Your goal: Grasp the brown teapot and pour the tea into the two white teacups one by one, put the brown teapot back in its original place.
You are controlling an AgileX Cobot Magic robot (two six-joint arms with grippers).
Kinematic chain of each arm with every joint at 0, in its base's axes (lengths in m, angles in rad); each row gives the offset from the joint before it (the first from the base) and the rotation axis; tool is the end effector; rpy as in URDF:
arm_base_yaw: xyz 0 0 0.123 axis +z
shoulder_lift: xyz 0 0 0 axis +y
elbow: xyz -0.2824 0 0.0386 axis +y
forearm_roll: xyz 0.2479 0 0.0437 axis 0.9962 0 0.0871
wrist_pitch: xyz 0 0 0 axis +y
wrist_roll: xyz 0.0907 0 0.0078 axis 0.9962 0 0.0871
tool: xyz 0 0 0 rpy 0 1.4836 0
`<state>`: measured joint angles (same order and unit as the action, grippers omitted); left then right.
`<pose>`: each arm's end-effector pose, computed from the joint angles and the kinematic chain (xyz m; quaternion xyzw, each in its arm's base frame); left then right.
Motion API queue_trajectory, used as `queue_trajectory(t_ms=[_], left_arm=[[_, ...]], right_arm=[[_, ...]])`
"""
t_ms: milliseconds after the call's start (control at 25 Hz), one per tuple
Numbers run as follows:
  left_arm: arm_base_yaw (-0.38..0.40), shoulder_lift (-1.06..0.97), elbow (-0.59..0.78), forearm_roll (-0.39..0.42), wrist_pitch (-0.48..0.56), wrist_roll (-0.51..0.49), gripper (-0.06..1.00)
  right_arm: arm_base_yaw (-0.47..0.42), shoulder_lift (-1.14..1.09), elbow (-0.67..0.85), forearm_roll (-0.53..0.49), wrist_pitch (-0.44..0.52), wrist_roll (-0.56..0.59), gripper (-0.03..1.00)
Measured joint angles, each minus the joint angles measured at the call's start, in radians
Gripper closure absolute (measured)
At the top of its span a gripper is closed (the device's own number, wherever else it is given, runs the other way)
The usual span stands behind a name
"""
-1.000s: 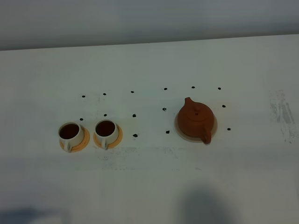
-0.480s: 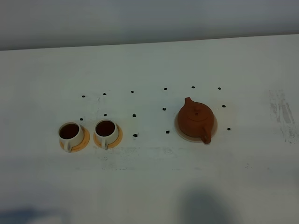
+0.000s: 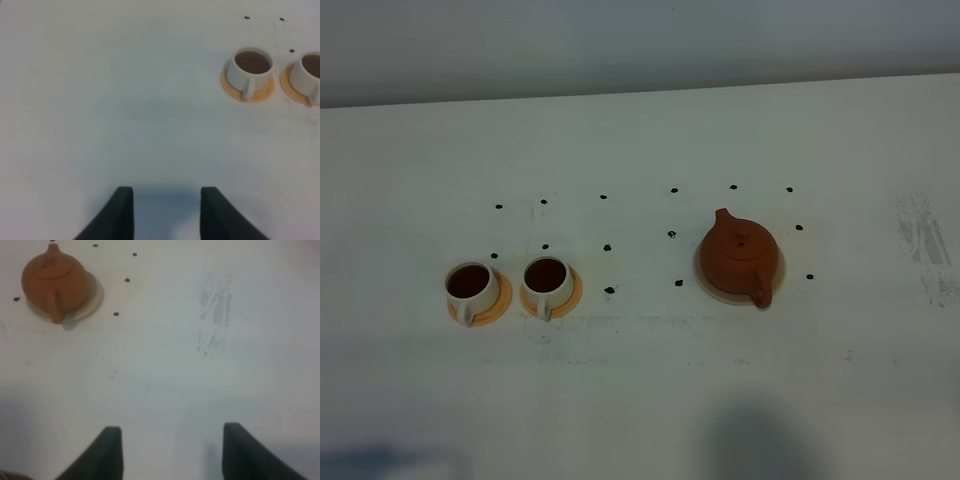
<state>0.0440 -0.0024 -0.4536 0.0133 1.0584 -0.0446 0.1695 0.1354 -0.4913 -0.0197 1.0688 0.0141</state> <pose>-0.0001 0.0011 0.2644 -0.0384 0.8630 0.0065 0.5036 0.0163 0.0012 0.2733 -0.0694 0.8877 0.0319 0.4541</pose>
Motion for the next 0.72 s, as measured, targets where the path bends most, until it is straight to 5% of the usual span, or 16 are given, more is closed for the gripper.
queue_trajectory(t_ms=[720], left_arm=[[0.000, 0.000, 0.000, 0.000, 0.000, 0.000, 0.62]], right_arm=[[-0.197, -0.142, 0.003, 0.020, 0.001, -0.039, 0.51]])
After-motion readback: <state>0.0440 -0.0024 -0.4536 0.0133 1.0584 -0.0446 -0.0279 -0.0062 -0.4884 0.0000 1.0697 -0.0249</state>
